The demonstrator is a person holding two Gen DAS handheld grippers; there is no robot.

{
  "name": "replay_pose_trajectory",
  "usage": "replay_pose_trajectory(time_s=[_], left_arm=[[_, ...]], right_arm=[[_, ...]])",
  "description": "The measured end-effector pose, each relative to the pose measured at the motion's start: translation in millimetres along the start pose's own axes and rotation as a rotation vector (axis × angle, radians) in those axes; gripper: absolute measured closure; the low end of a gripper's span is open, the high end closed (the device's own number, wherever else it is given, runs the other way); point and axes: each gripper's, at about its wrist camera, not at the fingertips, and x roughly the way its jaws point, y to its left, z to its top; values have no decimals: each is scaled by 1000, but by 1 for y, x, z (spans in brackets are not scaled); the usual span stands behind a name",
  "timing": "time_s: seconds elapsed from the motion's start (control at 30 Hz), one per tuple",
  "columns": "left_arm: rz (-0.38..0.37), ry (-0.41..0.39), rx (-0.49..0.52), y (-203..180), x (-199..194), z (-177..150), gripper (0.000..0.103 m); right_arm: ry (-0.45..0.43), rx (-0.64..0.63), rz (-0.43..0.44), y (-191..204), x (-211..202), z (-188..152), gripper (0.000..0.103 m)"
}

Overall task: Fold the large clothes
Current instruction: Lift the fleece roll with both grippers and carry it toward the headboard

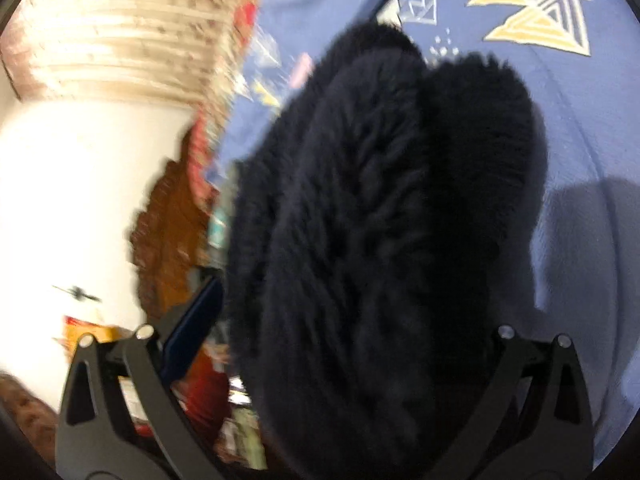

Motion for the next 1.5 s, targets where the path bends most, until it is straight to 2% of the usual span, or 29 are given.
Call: replay_pose_trajectory(time_s=[0.07, 0.1, 0.2, 0.37, 0.5, 0.6, 0.67, 0.7, 0.73, 0.77, 0.8, 0.83, 0.87, 0.9, 0.97, 1.0, 1.03, 1.07, 1.17, 1.3, 1.37, 1.5], left_arm=[[-24, -8, -16, 7, -1, 1, -11], [-27, -8, -18, 9, -2, 1, -11], [47, -35, 37, 2, -11, 1, -11], [117, -54, 101, -4, -24, 6, -11], [81, -63, 57, 12, -28, 5, -11], [-11, -33, -48, 27, -8, 1, -11], [29, -67, -36, 19, -1, -1, -11], [20, -70, -16, 12, 0, -1, -10], [3, -81, -12, 5, -1, -1, -10], [-6, -99, -17, 2, -3, -1, -9], [-4, -121, -21, 0, -8, -4, -5], [2, -133, -23, -1, -11, -5, -2], [8, -148, -27, -1, -16, -8, 7], [8, -172, -39, 0, -26, -12, 15], [-21, -203, -68, 5, -41, -18, 25], [-44, -217, -76, 6, -48, -22, 37], [-123, -207, -70, 5, -53, -26, 45], [-172, -214, -67, 0, -59, -31, 45], [-126, -275, 59, -33, -79, -48, 46], [-159, -314, 117, -55, -105, -75, 46], [-183, -342, 113, -51, -122, -90, 46], [-258, -410, 14, -25, -157, -126, 46]], right_arm=[[10, -16, -104, -4, 5, 3, 4], [2, -13, -114, -6, 3, 4, 4], [-14, 4, -82, -13, 1, 5, 4], [1, 30, -36, -14, 15, 8, 4], [49, 0, -31, -3, 33, 8, 4], [84, -14, -16, -1, 45, 7, 4], [92, -19, -50, 5, 53, 6, 4], [95, -22, -54, 10, 55, 6, 5], [96, -29, -51, 18, 56, 4, 12], [92, -48, -46, 30, 57, 1, 23], [85, -73, -52, 40, 56, -2, 27], [75, -122, -65, 57, 53, -5, 37], [62, -164, -72, 75, 50, -9, 42], [47, -198, -74, 91, 46, -12, 44], [20, -275, -86, 125, 40, -19, 49], [10, -310, -92, 142, 38, -23, 50], [3, -340, -96, 157, 37, -27, 51], [-2, -370, -100, 171, 37, -31, 52], [-13, -467, -107, 216, 37, -49, 54], [-12, -546, -80, 261, 35, -75, 54], [-8, -559, -67, 277, 33, -85, 54], [29, -552, -60, 288, 41, -101, 54]])
